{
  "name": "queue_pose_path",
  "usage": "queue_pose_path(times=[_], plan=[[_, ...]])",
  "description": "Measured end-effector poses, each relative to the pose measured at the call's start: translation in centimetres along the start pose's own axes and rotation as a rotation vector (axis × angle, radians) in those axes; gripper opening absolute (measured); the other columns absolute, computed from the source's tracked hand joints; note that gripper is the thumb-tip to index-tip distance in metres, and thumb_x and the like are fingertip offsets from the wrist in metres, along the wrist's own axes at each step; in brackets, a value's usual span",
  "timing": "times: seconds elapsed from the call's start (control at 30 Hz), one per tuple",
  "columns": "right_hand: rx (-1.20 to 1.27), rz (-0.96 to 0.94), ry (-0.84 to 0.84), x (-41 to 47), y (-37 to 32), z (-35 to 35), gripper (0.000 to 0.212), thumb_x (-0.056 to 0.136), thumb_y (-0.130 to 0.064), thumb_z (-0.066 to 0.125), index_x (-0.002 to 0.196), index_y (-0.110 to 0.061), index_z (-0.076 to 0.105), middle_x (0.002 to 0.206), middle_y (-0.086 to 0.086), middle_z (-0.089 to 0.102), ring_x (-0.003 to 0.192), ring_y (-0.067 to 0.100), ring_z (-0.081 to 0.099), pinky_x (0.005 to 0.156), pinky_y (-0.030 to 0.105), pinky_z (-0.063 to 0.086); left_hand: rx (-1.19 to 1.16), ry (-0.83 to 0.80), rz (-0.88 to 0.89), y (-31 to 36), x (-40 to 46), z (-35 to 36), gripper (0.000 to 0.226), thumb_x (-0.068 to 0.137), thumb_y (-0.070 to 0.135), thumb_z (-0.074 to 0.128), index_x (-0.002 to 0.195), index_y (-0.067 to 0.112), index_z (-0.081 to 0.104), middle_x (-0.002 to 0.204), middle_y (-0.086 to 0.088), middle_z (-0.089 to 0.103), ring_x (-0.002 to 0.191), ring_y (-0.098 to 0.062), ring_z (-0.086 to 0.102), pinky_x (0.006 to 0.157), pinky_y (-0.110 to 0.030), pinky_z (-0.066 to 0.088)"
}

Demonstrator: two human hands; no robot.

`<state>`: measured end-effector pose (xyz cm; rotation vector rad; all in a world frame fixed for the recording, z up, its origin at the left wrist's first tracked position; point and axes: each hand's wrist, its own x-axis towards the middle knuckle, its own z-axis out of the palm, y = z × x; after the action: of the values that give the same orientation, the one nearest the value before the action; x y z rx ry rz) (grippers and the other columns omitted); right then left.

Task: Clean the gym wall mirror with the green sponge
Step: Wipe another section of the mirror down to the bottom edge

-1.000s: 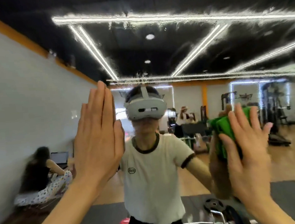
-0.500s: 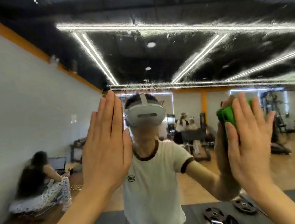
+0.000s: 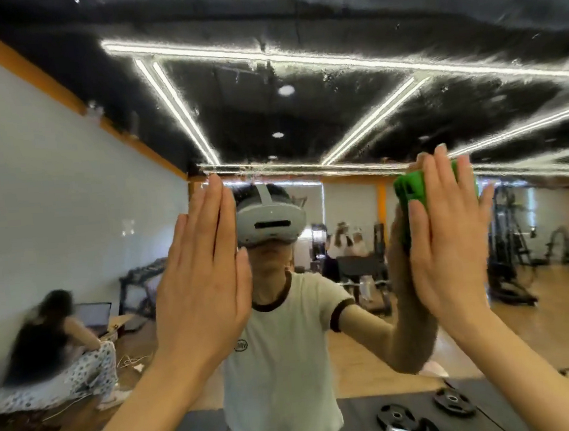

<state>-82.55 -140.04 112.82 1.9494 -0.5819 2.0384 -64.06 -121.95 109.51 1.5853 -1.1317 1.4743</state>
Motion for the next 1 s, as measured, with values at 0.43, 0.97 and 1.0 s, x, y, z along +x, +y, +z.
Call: queue_pose_path(times=[0.43, 0.97, 1.0], plan=[[-0.016, -0.107, -0.053, 2.4, -2.2, 0.8, 0.055, 0.108, -0.03, 0.023, 0.159, -0.009, 0.025, 0.168, 0.007, 0.017, 0.155, 0.021, 0.004, 0.126, 0.042, -0.006, -0.059, -0.008, 0.054, -2.0, -0.5, -2.0, 0.061, 0.106, 0.024, 0.032, 0.162, 0.007, 0.013, 0.17, -0.007, 0.008, 0.157, -0.013, 0.001, 0.127, -0.031, -0.002], [-0.113, -0.837, -0.23, -9.3, -5.8, 2.0, 0.066, 0.096, -0.026, 0.044, 0.158, -0.014, 0.025, 0.167, 0.002, 0.019, 0.155, 0.022, 0.013, 0.126, 0.042, 0.004, 0.057, 0.041, -0.05, -6.3, -1.4, -3.1, 0.062, 0.106, 0.031, 0.025, 0.161, 0.003, 0.015, 0.17, -0.011, 0.01, 0.157, -0.021, 0.005, 0.126, -0.029, -0.002], [-0.12, -0.859, -0.234, -7.5, -5.6, 2.1, 0.063, 0.097, -0.026, 0.043, 0.157, -0.012, 0.028, 0.166, 0.004, 0.022, 0.154, 0.023, 0.015, 0.126, 0.042, 0.004, 0.063, 0.038, -0.047, -6.4, -1.4, -3.1, 0.062, 0.106, 0.03, 0.026, 0.161, 0.003, 0.015, 0.17, -0.012, 0.01, 0.156, -0.022, 0.006, 0.126, -0.03, -0.002]])
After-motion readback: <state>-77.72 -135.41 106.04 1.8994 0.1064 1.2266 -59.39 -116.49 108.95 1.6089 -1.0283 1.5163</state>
